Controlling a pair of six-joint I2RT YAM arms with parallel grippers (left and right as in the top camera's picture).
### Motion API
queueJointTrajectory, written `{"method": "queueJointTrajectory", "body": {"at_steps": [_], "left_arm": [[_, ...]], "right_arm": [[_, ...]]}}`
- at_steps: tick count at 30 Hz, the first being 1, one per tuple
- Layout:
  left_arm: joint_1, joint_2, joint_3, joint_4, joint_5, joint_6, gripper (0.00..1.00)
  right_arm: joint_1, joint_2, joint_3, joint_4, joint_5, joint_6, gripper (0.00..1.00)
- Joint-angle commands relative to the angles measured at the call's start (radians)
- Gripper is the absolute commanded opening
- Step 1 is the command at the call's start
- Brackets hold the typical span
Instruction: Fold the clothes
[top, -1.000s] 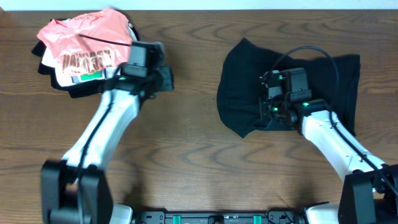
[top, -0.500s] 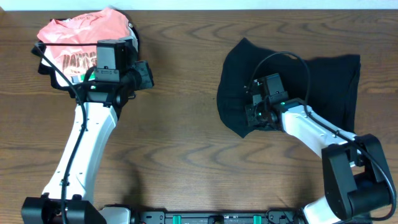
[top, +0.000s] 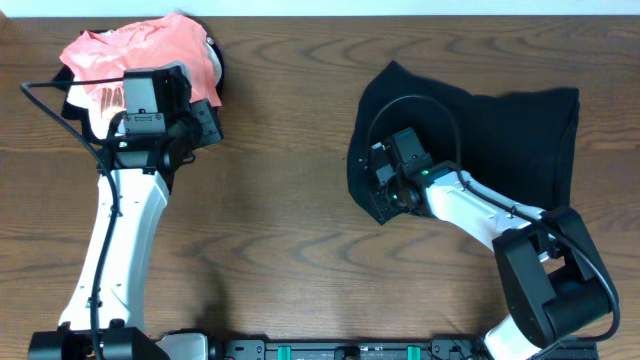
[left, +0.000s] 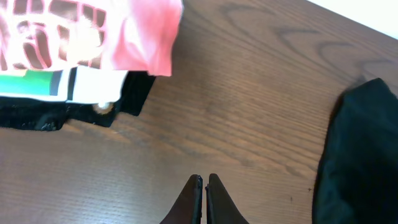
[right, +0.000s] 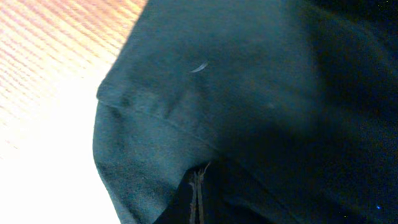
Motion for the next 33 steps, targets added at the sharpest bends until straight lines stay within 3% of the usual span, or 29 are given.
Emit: {"method": "queueJointTrajectory", "body": {"at_steps": [1,8,18,30,31,32,33], "left_arm": [[0.017,-0.017,0.002,-0.008,-0.005,-0.006,0.06],[0.019,-0.017,0.002,-0.009,-0.005,-0.006,0.06],[0.019,-0.017,0.002,-0.017,-0.006,-0.005,0.06],[0.02,-0.017,0.002,-0.062,-0.005,-0.005,0.07],[0.019,-0.017,0.002,-0.075,-0.001,-0.005,0.07],[0.018,-0.017,0.002,-0.093,0.02,-0.005,0.07],[0.017,-0.017,0.002,-0.106,0.045,-0.004,0.07]], "right_arm": [[0.045,0.059,-0.011,-0.033,0.012,-0.06,0.01],[0.168,0.063,0.032,-0.106,0.058,-0.163,0.01],[0.346,0.063,0.189,-0.241,0.162,-0.188,0.01],[0.249,0.061,0.514,-0.54,0.162,-0.016,0.02],[0.221,0.06,0.543,-0.575,0.161,0.006,0.17],[0.194,0.06,0.566,-0.607,0.161,0.031,0.59],[0.163,0.06,0.586,-0.639,0.159,0.054,0.91]]}}
